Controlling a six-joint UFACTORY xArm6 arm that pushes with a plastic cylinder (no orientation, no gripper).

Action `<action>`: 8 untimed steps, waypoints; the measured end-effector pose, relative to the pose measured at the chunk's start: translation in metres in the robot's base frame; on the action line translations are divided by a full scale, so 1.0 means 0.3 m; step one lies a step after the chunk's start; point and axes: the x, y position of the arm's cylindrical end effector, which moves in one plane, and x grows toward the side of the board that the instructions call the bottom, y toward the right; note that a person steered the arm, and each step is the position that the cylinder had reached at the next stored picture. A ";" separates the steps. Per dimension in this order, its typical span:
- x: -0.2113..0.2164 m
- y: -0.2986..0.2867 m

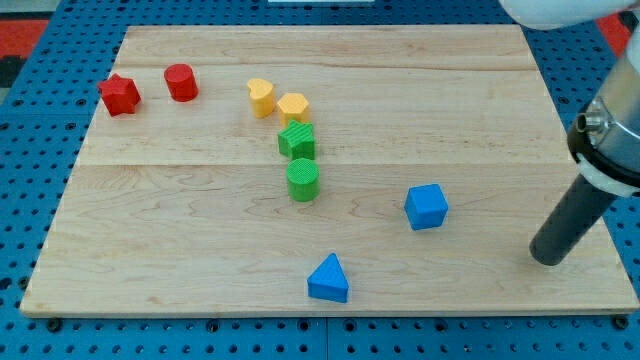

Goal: Place the blue cube vertically below the green circle

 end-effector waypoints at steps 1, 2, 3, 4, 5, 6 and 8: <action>-0.096 0.001; -0.146 -0.156; -0.114 -0.334; -0.120 -0.386; -0.206 -0.347; -0.215 -0.473; -0.124 -0.651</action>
